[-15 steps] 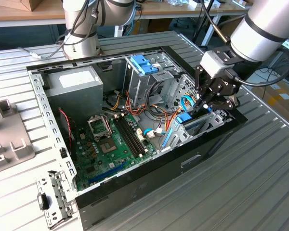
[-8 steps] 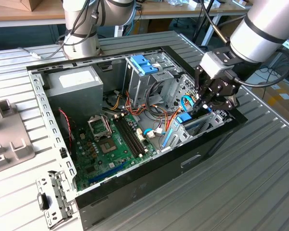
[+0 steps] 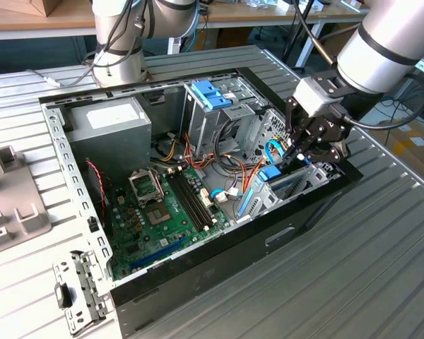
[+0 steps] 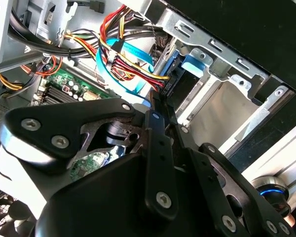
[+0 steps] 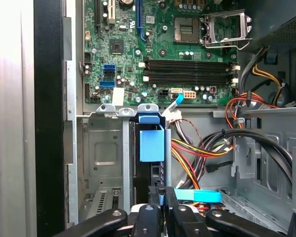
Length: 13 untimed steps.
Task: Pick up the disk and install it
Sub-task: 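Insert the second disk wire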
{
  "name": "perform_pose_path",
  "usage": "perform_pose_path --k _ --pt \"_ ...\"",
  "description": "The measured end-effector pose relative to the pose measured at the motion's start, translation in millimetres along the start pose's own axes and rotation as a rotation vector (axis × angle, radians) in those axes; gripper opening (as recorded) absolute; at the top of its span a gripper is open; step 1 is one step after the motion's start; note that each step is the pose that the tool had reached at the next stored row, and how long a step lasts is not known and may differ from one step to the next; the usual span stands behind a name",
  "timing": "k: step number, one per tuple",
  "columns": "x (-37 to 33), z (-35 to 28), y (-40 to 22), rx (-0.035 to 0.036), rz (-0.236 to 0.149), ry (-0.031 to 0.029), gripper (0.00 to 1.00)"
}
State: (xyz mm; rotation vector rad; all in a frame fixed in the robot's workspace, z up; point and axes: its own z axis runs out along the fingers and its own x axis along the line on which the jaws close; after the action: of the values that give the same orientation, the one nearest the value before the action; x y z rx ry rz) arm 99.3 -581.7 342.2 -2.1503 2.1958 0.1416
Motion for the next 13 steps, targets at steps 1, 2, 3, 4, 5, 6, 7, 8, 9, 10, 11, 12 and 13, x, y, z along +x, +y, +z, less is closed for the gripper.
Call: perform_pose_path --k 1,2,3,4,5,6,7,8,9,10,11,12,13 --pt "0.0 0.2 0.0 0.0000 0.000 -0.0002 0.16" --pt "0.0 0.2 0.0 0.0000 0.000 -0.0003 0.16" --pt "0.0 0.2 0.0 0.0000 0.000 -0.0003 0.16" --pt "0.0 0.2 0.0 0.0000 0.000 -0.0003 0.16" --pt "0.1 0.3 0.0 0.0000 0.000 -0.0005 0.16" --pt "0.1 0.5 0.0 0.0001 0.000 -0.0010 0.16" --pt "0.1 0.6 0.0 0.0001 0.000 -0.0011 0.18" --pt "0.1 0.6 0.0 0.0000 0.000 -0.0010 0.24" --pt "0.1 0.3 0.0 0.0000 0.000 -0.0005 0.24" --pt "0.1 0.3 0.0 0.0000 0.000 -0.0004 0.24" --pt "0.0 -0.6 0.0 0.0000 0.000 0.0000 0.24" --pt "-0.2 -2.5 0.0 0.0000 0.000 -0.0002 0.24" --pt "-0.5 -4.9 0.1 0.0000 0.000 -0.0004 0.24"
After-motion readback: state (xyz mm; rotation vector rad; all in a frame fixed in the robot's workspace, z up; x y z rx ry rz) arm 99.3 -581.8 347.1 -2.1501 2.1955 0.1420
